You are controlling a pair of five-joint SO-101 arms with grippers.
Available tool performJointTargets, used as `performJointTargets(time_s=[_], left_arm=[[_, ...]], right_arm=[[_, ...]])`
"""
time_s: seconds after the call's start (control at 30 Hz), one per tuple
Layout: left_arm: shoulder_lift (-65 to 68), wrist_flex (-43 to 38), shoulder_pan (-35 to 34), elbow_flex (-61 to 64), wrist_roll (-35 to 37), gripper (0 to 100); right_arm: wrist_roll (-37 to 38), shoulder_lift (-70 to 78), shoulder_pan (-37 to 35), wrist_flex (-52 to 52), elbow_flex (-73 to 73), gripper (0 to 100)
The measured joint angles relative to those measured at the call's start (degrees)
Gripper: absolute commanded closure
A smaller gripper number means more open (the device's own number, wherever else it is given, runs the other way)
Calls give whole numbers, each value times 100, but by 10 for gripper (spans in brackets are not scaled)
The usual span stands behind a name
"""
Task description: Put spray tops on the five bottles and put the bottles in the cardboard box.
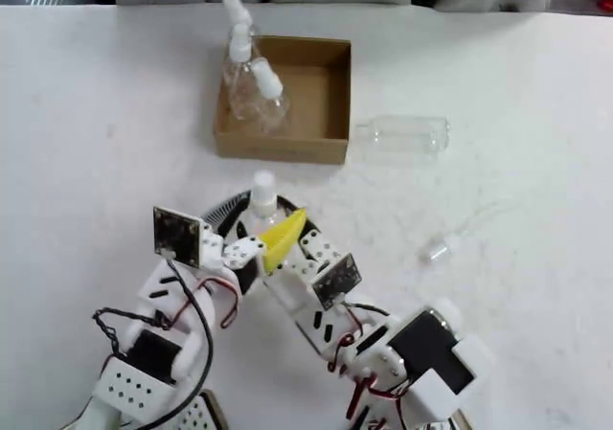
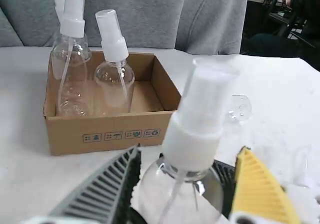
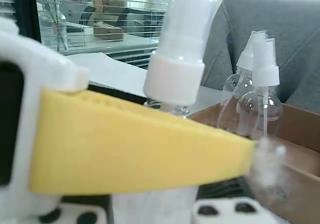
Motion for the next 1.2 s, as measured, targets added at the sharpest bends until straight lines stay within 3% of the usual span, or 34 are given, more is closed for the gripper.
performJointTargets(time_s=[0.2, 0.4, 0.57, 0.8, 1.03, 1.2], left_arm=[[-18, 0, 0, 0, 0, 713], [-826, 299, -220, -9, 316, 814], [-1345, 941, -237, -88, 352, 819], [-1354, 1037, -237, -141, 352, 819], [-1389, 1292, -246, -149, 352, 682], [-1354, 1705, -255, -211, 343, 694]], right_arm=[[0, 0, 0, 0, 0, 983], [0, -9, 0, 0, 0, 983], [9, -9, -26, 9, 0, 983], [9, -9, -26, 9, 0, 983], [9, -9, -18, 9, 0, 983], [0, -9, -9, 0, 0, 983]])
